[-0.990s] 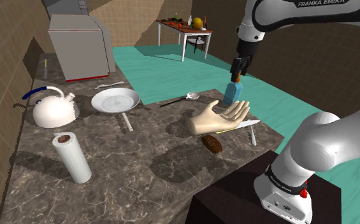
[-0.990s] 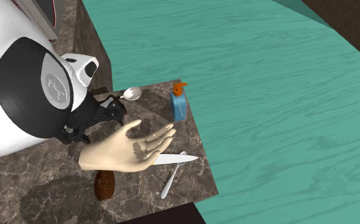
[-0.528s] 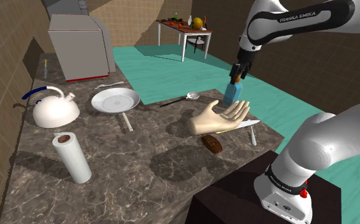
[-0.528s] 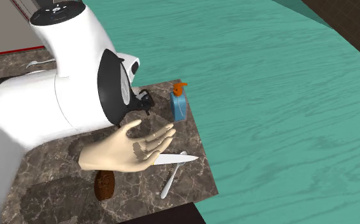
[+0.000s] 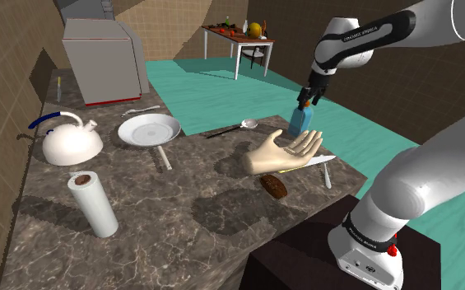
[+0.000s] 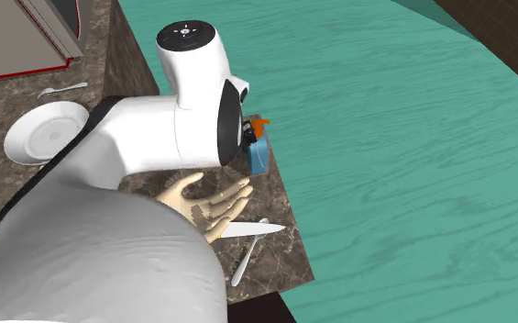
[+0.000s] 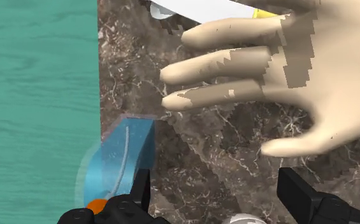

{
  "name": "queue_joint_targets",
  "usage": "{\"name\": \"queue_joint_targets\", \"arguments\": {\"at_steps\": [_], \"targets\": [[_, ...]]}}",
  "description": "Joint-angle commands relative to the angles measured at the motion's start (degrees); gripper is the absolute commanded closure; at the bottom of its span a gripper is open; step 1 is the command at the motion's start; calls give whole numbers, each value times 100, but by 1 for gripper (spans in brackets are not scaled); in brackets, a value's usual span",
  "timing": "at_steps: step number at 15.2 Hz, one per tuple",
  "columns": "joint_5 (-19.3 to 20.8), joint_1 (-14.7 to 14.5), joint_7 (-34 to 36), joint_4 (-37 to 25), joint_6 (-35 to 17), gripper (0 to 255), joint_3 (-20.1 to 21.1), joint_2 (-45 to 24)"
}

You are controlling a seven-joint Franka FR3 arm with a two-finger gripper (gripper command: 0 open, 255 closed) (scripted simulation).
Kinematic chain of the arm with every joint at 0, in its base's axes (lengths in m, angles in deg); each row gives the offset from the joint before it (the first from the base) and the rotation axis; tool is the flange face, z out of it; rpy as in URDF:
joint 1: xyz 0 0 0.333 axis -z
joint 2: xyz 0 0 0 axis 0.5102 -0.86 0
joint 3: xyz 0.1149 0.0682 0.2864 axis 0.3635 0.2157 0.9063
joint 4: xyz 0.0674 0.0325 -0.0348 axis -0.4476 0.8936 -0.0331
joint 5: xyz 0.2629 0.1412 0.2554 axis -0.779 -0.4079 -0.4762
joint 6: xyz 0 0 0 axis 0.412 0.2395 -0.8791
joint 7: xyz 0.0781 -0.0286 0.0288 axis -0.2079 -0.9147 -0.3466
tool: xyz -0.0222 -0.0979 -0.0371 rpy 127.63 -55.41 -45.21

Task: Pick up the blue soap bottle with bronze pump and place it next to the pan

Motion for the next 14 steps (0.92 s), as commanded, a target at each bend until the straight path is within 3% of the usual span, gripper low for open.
{"name": "queue_joint_targets", "arguments": {"at_steps": [1, 7, 14], "targets": [[-139, 32, -164, -108, -323, 0, -221, -330], [-1055, 70, -915, -622, -1112, 0, -825, -1495], [-1611, 91, -1313, -622, -1602, 0, -869, -2070]]}}
